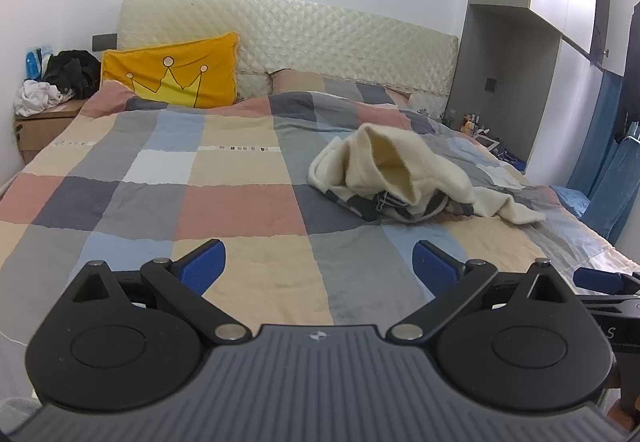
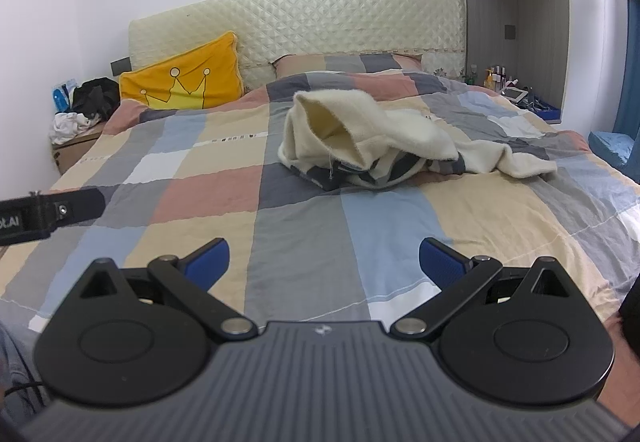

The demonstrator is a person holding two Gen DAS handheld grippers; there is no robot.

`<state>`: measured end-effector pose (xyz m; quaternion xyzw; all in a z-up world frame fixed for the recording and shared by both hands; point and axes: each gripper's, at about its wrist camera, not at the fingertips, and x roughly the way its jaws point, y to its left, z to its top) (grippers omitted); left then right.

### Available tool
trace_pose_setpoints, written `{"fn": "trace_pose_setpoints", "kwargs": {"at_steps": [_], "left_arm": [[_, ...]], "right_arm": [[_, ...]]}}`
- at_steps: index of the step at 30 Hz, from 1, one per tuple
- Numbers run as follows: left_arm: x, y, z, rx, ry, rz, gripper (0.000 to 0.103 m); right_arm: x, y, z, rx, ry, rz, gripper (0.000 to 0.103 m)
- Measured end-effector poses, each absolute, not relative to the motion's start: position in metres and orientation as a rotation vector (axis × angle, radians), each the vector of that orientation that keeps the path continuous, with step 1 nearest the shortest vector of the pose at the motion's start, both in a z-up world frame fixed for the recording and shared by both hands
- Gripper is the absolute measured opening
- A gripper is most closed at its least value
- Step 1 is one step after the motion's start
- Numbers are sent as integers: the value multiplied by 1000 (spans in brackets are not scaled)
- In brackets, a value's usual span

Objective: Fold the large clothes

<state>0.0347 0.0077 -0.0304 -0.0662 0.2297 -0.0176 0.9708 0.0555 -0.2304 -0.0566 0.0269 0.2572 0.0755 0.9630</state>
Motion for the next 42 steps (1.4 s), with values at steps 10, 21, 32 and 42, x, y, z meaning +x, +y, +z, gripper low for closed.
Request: {"fn": "trace_pose_setpoints", "kwargs": {"at_steps": [10, 21, 32, 42], "left_arm": [[62, 7, -52, -98, 455, -46, 101], [105, 11, -64, -124, 437, -73, 101], [165, 3, -72, -121, 433, -70, 101], [219, -11, -81, -94, 458, -57, 101]], "right_arm": [[67, -238, -75, 87, 501, 113, 103], [100, -243, -92, 129, 442, 49, 103], [145, -251, -102, 191, 434, 7, 103], [195, -255, -107, 200, 378, -13, 103]]}}
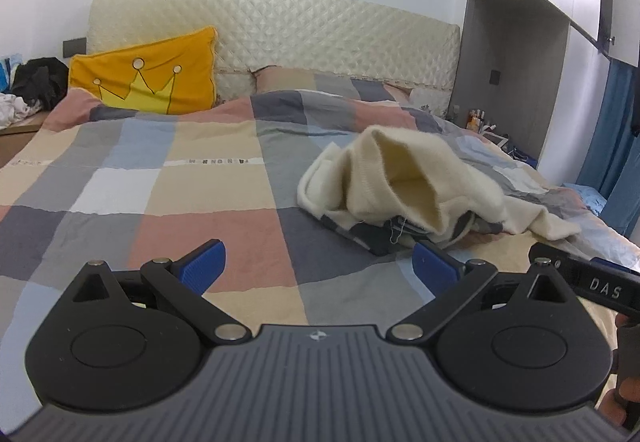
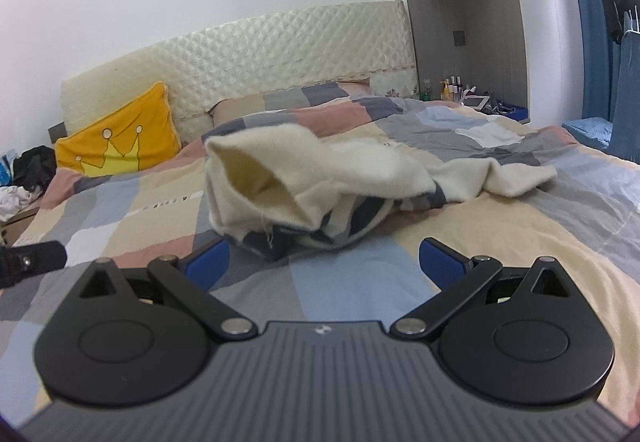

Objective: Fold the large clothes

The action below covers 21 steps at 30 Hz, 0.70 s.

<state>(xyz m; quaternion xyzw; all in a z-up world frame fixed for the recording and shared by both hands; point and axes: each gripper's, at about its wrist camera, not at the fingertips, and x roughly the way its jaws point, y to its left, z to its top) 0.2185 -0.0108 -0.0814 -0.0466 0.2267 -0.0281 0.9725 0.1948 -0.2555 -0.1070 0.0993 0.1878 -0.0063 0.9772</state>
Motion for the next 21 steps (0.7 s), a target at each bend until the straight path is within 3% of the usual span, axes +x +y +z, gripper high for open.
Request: {"fn": "trace_pose_setpoints", "kwargs": {"at_steps": [12, 17, 19, 21], "left_arm": [[304, -35, -89, -119, 469, -36, 101], [339, -43, -100, -139, 489, -44, 101], [353, -44, -104, -153, 503, -51, 101], [369, -45, -107, -170, 514, -68, 101]], "right_arm": [[262, -255, -110, 210, 339, -63, 97], [290, -240, -122, 162, 386, -9, 82], [299, -236, -126, 141, 389, -12, 70], [307, -231, -126, 106, 376, -20, 67]]}}
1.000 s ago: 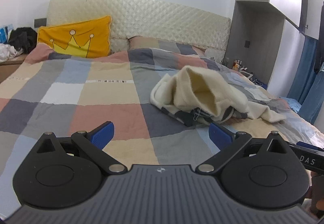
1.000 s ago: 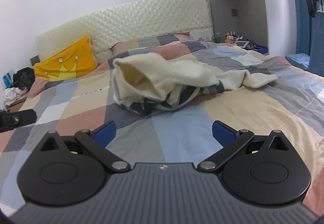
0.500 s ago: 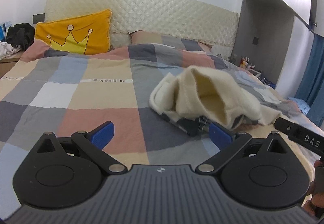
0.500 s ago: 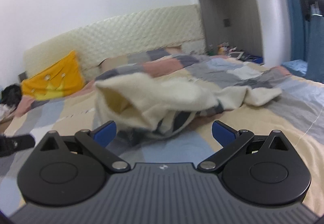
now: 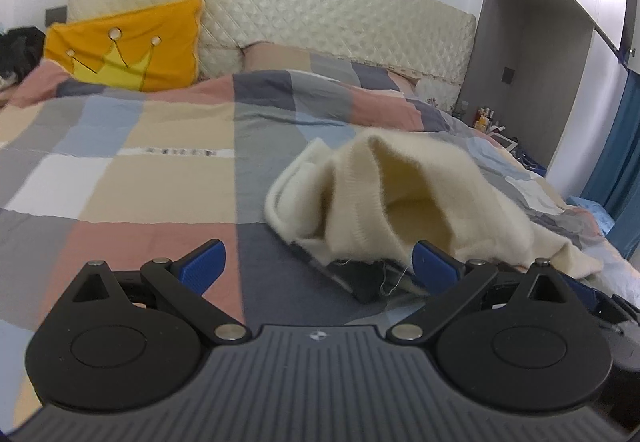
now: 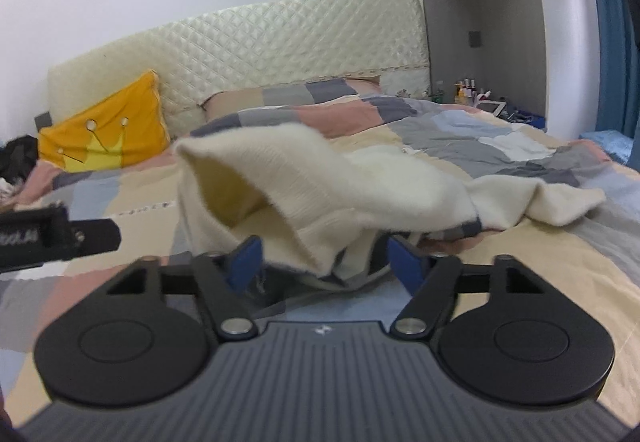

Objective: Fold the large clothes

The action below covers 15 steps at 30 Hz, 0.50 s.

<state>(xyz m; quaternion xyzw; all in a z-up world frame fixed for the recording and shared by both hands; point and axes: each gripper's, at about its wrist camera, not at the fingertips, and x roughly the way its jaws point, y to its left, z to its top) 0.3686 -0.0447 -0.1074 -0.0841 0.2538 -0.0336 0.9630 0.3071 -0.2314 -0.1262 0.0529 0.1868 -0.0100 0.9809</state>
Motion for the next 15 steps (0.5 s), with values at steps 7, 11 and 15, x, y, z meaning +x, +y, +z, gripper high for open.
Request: {"fn": "trace_pose_setpoints", "kwargs": {"at_steps": [7, 11, 15], "left_arm": [[420, -52, -111, -216, 533, -111, 101], [442, -52, -116, -225, 537, -103, 101], [461, -50, -125, -277, 567, -111, 101]], "right_arm": [[348, -217, -140, 8, 394, -53, 55], [367, -211, -150, -26, 416, -67, 55], [380, -202, -160, -81, 419, -71, 56]]}}
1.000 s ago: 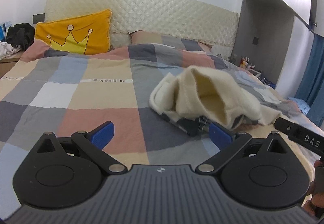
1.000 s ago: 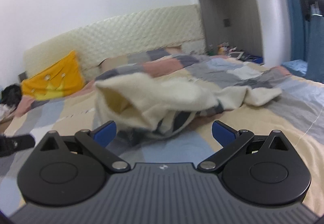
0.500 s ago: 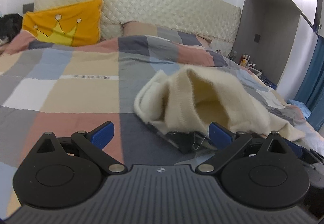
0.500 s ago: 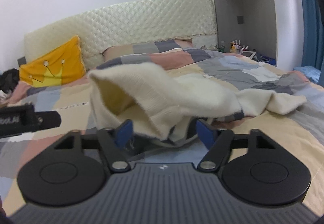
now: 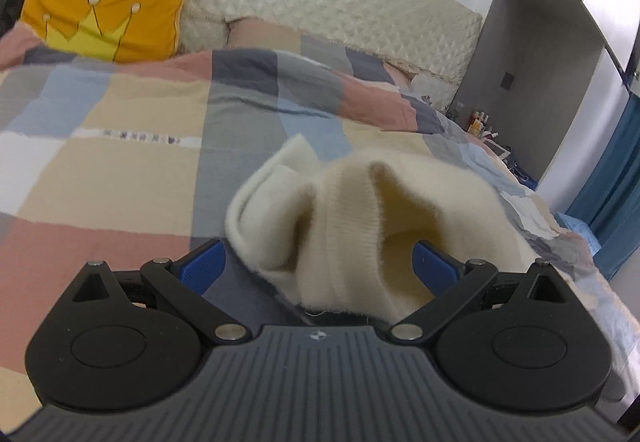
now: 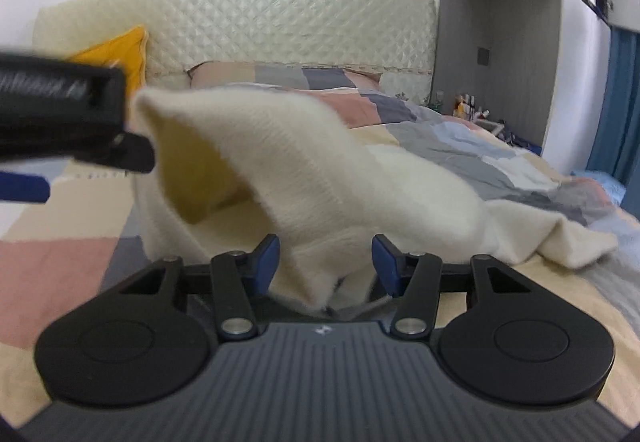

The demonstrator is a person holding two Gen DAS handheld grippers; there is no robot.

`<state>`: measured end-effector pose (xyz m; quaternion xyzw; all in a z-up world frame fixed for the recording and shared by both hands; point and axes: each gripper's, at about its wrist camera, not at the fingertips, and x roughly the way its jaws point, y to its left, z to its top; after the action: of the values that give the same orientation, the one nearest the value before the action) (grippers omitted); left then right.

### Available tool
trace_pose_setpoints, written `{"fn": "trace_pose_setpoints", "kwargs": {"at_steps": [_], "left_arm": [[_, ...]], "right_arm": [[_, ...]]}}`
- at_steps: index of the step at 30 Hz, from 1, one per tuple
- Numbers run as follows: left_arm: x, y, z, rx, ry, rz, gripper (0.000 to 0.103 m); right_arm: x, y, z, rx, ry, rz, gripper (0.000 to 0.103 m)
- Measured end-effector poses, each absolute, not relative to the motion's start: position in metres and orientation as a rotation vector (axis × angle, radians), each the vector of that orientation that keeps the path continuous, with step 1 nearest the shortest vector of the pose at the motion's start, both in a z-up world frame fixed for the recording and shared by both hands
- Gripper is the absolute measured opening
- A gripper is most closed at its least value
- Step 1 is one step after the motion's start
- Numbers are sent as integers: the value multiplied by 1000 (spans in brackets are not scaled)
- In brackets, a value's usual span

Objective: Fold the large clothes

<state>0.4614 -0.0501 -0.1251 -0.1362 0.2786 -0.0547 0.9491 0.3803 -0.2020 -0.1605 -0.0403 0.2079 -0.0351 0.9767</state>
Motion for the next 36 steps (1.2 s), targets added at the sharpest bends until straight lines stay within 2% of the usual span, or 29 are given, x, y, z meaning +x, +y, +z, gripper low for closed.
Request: {"fn": "trace_pose_setpoints", "kwargs": {"at_steps": [6, 13, 15, 18, 20, 23, 25, 27, 34, 36], "left_arm": [[477, -56, -133, -264, 581, -124, 101], [491, -61, -148, -361, 602, -128, 101], [491, -65, -153, -382, 603, -114, 101], [491, -74, -161, -382, 618, -110, 101], [489, -81, -164, -352, 616, -105, 101], [487, -88, -170, -327, 625, -120, 101], [486, -94, -174, -306, 621, -118, 101], [486, -97, -177, -299, 607, -90, 101], [477, -93, -173, -259, 533, 3, 100], [469, -84, -168, -277, 498, 7, 93]], "right_arm": [[387, -192, -166, -194, 379, -75, 57], [399, -226, -160, -80, 384, -90, 55], [402, -242, -161, 5, 397, -130, 51], [403, -258, -164, 147, 458, -130, 40], [402, -263, -162, 191, 463, -119, 39], [392, -266, -152, 229, 412, -120, 35], [384, -272, -143, 250, 367, -132, 25], [382, -278, -134, 256, 328, -171, 21], [381, -307, -139, 341, 358, -171, 21], [379, -306, -140, 349, 366, -171, 21]]}}
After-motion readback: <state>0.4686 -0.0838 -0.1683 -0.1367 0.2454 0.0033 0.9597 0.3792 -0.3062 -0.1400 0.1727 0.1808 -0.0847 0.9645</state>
